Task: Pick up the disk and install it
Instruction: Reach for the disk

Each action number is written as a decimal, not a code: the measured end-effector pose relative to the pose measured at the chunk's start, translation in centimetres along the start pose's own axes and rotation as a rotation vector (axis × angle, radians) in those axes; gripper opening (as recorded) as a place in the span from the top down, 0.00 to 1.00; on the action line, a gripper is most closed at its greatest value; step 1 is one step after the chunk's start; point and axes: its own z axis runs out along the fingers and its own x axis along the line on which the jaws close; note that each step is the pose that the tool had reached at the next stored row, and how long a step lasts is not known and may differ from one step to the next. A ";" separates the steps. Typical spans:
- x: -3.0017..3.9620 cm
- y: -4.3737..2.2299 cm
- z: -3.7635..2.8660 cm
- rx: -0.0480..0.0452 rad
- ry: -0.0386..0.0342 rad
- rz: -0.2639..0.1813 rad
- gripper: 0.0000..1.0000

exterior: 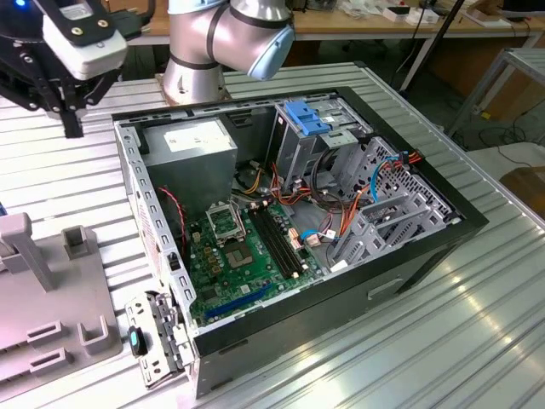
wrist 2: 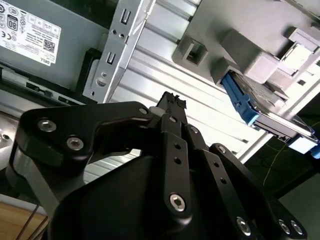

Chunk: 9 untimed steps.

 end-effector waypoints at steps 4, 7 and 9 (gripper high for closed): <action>2.25 -0.05 -0.06 0.0000 0.0000 0.000 0.89; 4.19 -0.10 -0.11 0.0000 0.0000 0.000 0.89; 5.31 -0.12 -0.13 -0.0001 -0.0001 0.000 0.89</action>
